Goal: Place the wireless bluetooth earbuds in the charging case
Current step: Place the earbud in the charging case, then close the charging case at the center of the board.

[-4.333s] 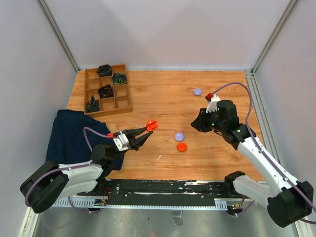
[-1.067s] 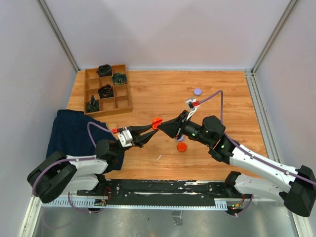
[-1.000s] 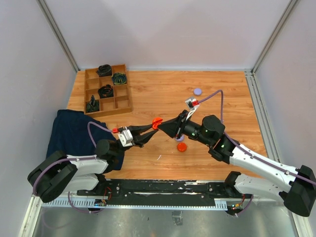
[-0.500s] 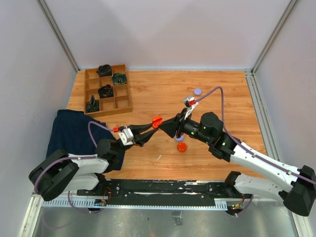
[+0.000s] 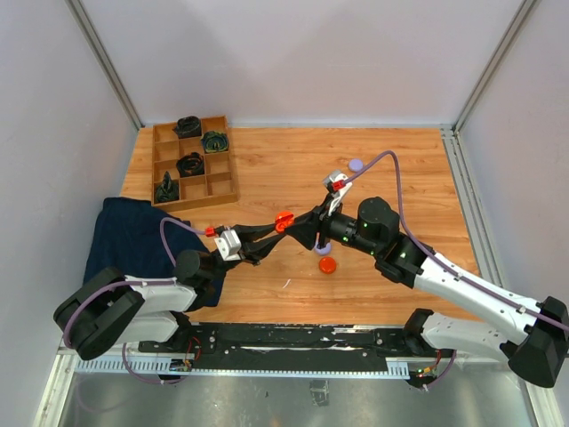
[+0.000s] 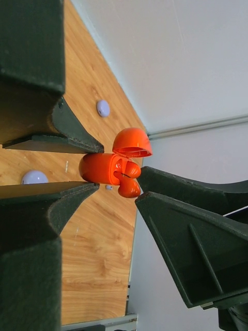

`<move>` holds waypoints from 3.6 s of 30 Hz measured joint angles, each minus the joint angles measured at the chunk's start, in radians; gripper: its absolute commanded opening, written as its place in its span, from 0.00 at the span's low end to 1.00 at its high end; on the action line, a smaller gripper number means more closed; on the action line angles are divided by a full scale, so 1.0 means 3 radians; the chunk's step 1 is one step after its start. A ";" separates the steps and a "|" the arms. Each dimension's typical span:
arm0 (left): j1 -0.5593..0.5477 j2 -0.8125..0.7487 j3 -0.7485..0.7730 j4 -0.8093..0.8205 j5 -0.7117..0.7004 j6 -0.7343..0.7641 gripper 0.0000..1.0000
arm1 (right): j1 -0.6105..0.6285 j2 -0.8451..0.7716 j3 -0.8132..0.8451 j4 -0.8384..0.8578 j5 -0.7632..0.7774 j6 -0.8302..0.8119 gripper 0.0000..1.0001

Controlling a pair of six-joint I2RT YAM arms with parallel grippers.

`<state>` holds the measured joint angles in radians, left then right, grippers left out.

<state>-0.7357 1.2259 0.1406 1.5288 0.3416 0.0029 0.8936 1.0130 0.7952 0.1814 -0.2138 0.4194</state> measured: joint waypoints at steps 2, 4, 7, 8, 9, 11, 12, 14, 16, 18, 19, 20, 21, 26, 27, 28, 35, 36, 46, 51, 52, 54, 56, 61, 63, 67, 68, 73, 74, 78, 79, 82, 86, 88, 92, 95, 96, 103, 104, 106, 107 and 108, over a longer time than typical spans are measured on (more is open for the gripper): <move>0.0001 0.0001 0.0000 0.0000 -0.0001 -0.0001 0.00 | 0.0000 0.0005 0.0006 -0.0013 -0.0023 -0.0019 0.44; 0.0000 0.0001 0.0000 0.0000 -0.0001 -0.0003 0.00 | 0.0000 0.0005 0.0020 -0.0031 -0.0051 -0.0038 0.44; 0.0000 0.0001 0.0000 0.0004 -0.0001 -0.0011 0.00 | -0.0005 0.0006 0.0056 -0.0074 -0.0113 -0.0069 0.44; 0.0000 0.0001 -0.0001 0.0003 -0.0001 -0.0013 0.00 | -0.0006 0.0006 0.0062 -0.0078 -0.0137 -0.0079 0.44; 0.0000 0.0004 -0.0001 0.0004 -0.0001 -0.0011 0.00 | -0.0009 0.0006 0.0069 -0.0080 -0.0161 -0.0086 0.43; 0.0000 0.0008 -0.0001 0.0004 0.0000 -0.0013 0.00 | -0.0015 0.0008 0.0083 -0.0088 -0.0205 -0.0094 0.43; 0.0000 0.0009 -0.0001 0.0004 0.0000 -0.0013 0.00 | -0.0017 0.0009 0.0090 -0.0093 -0.0228 -0.0095 0.44; 0.0000 0.0009 -0.0001 0.0003 0.0004 -0.0013 0.00 | -0.0020 0.0008 0.0095 -0.0099 -0.0252 -0.0099 0.45; 0.0000 0.0009 -0.0001 0.0001 0.0004 -0.0014 0.00 | -0.0022 0.0005 0.0095 -0.0104 -0.0247 -0.0102 0.51; 0.0000 0.0009 -0.0001 0.0001 0.0005 -0.0015 0.00 | -0.0020 -0.0010 0.0094 -0.0127 -0.0226 -0.0099 0.53; 0.0000 0.0009 -0.0001 0.0003 0.0005 -0.0017 0.00 | -0.0019 -0.0027 0.0092 -0.0149 -0.0214 -0.0094 0.53; 0.0000 0.0009 -0.0001 0.0004 0.0003 -0.0018 0.00 | -0.0018 -0.0045 0.0080 -0.0163 -0.0197 -0.0093 0.54; 0.0000 0.0009 -0.0001 0.0004 0.0001 -0.0023 0.00 | -0.0014 -0.0074 0.0058 -0.0181 -0.0163 -0.0092 0.55; 0.0000 0.0009 -0.0001 0.0004 0.0001 -0.0027 0.00 | -0.0005 -0.0169 0.0036 -0.0270 -0.0078 -0.0093 0.56; 0.0000 0.0009 -0.0001 0.0004 0.0001 -0.0028 0.00 | -0.0005 -0.0182 0.0034 -0.0273 -0.0074 -0.0095 0.56; 0.0000 0.0009 -0.0001 0.0004 0.0001 -0.0029 0.00 | -0.0005 -0.0188 0.0036 -0.0272 -0.0076 -0.0099 0.56; 0.0000 0.0009 -0.0001 0.0005 -0.0001 -0.0056 0.00 | -0.0004 -0.0165 0.0036 -0.0247 -0.0263 -0.0128 0.53; 0.0000 0.0009 -0.0001 0.0005 -0.0001 -0.0064 0.00 | -0.0004 -0.0146 0.0036 -0.0247 -0.0287 -0.0128 0.53; 0.0000 0.0010 -0.0001 0.0005 -0.0003 -0.0104 0.00 | -0.0004 0.0006 0.0037 -0.0235 -0.0486 -0.0127 0.51; 0.0000 0.0032 0.0000 0.0005 -0.0003 -0.0114 0.00 | -0.0004 0.0072 0.0051 -0.0170 -0.0585 -0.0122 0.51; 0.0000 0.0038 0.0000 0.0005 -0.0003 -0.0117 0.00 | -0.0004 0.0084 0.0053 -0.0156 -0.0607 -0.0121 0.50; 0.0000 0.0055 0.0000 0.0005 -0.0001 -0.0123 0.00 | -0.0004 0.0104 0.0064 -0.0141 -0.0637 -0.0118 0.50; 0.0000 0.0066 0.0000 0.0006 -0.0001 -0.0125 0.00 | -0.0004 0.0134 0.0086 -0.0127 -0.0683 -0.0114 0.50; 0.0000 0.0092 0.0000 0.0006 -0.0001 -0.0127 0.00 | 0.0003 0.0216 0.0154 -0.0067 -0.0777 -0.0098 0.51; 0.0000 0.0095 0.0000 0.0006 0.0000 -0.0139 0.00 | 0.0011 0.0247 0.0175 -0.0052 -0.0791 -0.0094 0.51; 0.0000 0.0097 0.0000 0.0006 0.0003 -0.0161 0.00 | 0.0033 0.0319 0.0207 -0.0029 -0.0813 -0.0086 0.51; 0.0000 0.0097 0.0000 0.0006 0.0004 -0.0164 0.00 | 0.0034 0.0333 0.0209 -0.0023 -0.0820 -0.0085 0.51; 0.0000 0.0095 0.0000 0.0006 -0.0003 -0.0170 0.00 | 0.0036 0.0326 0.0317 -0.0191 -0.0825 -0.0184 0.57; 0.0000 0.0090 0.0000 0.0006 -0.0003 -0.0170 0.00 | 0.0036 0.0317 0.0373 -0.0256 -0.0824 -0.0231 0.59; 0.0000 0.0015 -0.0001 0.0004 0.0001 -0.0173 0.00 | 0.0015 0.0249 0.0645 -0.0629 -0.0843 -0.0504 0.64; 0.0000 -0.0029 -0.0001 -0.0001 0.0011 -0.0173 0.00 | -0.0001 0.0242 0.0718 -0.0727 -0.0861 -0.0571 0.66; 0.0000 -0.0186 -0.0001 -0.0042 0.0067 -0.0170 0.00 | -0.0062 0.0239 0.0924 -0.1025 -0.0924 -0.0802 0.71; 0.0000 -0.0416 0.0003 -0.0256 0.0217 -0.0122 0.00 | -0.0175 0.0278 0.1108 -0.1381 -0.0997 -0.1063 0.80; 0.0000 -0.0502 0.0022 -0.0420 0.0298 -0.0092 0.00 | -0.0202 0.0334 0.1185 -0.1525 -0.1026 -0.1166 0.83; 0.0000 -0.0615 0.0055 -0.0679 0.0431 -0.0032 0.00 | -0.0219 0.0463 0.1310 -0.1742 -0.1082 -0.1356 0.88; 0.0000 -0.0657 0.0085 -0.0844 0.0514 -0.0001 0.00 | -0.0219 0.0556 0.1364 -0.1830 -0.1184 -0.1445 0.89; 0.0000 -0.0660 0.0093 -0.0875 0.0532 0.0004 0.00 | -0.0219 0.0593 0.1380 -0.1850 -0.1233 -0.1472 0.89; 0.0000 -0.0662 0.0140 -0.1021 0.0594 0.0000 0.00 | -0.0219 0.0804 0.1420 -0.1989 -0.1554 -0.1578 0.86; 0.0000 -0.0662 0.0144 -0.1030 0.0595 -0.0001 0.00 | -0.0219 0.0818 0.1420 -0.2017 -0.1596 -0.1591 0.85; 0.0000 -0.0668 0.0144 -0.1047 0.0601 -0.0023 0.00 | -0.0220 0.0832 0.1420 -0.2066 -0.1670 -0.1633 0.84; 0.0000 -0.0670 0.0144 -0.1054 0.0601 -0.0031 0.00 | -0.0220 0.0832 0.1420 -0.2082 -0.1689 -0.1658 0.84; -0.0003 -0.0674 0.0144 -0.1064 0.0598 -0.0039 0.00 | -0.0226 0.0830 0.1420 -0.2092 -0.1712 -0.1682 0.83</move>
<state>-0.7364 1.0237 0.1837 1.2095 0.5209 -0.0090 0.8257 1.2621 1.2213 -0.4461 -0.7273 -0.0853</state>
